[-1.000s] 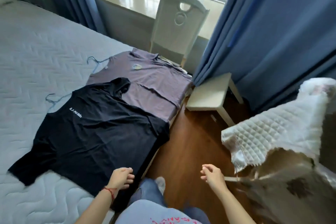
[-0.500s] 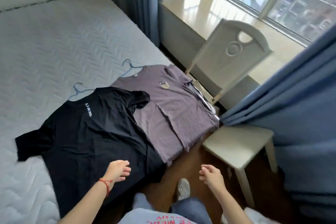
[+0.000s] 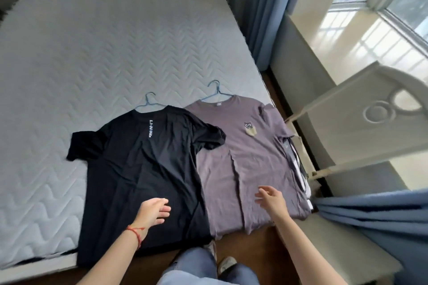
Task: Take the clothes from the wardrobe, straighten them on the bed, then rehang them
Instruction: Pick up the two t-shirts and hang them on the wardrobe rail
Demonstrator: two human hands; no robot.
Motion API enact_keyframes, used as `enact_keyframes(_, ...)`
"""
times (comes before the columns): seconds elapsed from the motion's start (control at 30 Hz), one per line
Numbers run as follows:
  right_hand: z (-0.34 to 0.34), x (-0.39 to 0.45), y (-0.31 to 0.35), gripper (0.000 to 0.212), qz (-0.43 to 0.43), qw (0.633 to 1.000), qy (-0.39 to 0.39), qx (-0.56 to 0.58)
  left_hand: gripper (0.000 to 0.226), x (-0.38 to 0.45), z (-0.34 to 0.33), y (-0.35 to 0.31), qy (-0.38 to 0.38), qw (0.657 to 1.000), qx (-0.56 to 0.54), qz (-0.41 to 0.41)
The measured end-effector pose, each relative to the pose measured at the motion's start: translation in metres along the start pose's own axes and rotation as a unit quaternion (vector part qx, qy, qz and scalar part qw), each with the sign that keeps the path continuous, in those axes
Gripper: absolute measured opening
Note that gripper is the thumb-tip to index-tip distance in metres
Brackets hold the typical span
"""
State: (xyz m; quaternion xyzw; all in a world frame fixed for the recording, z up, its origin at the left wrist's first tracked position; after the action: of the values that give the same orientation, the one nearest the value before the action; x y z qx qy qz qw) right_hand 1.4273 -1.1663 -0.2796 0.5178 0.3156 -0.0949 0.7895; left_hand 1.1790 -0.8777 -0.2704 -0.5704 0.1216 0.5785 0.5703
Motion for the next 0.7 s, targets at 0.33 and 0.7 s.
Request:
enact_keyframes(0.33, -0.037, 0.095, 0.083, 0.015, 0.003, 0.999, 0.029, -0.025, 0.011, 0.084, 0.024, -0.099, -0.021, 0.999, -0.027, 0.002)
enact_keyframes(0.7, -0.100, 0.263, 0.173, 0.016, 0.044, 0.996, 0.052, -0.065, 0.020, 0.224, 0.026, -0.218, -0.057, 0.997, 0.029, -0.040)
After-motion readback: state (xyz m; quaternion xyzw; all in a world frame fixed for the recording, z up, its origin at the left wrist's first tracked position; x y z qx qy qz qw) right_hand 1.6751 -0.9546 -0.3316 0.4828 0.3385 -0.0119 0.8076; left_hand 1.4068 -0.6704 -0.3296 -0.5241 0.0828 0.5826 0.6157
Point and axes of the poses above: each hand's wrist, its own x-axis towards the middle knuckle, its own z-axis out of the back of the hand, y = z × x, the point moved 9 cm from there along x, towards the middle knuckle, and after that the axes turned 8 degrees about x, right-handed, at the moved point
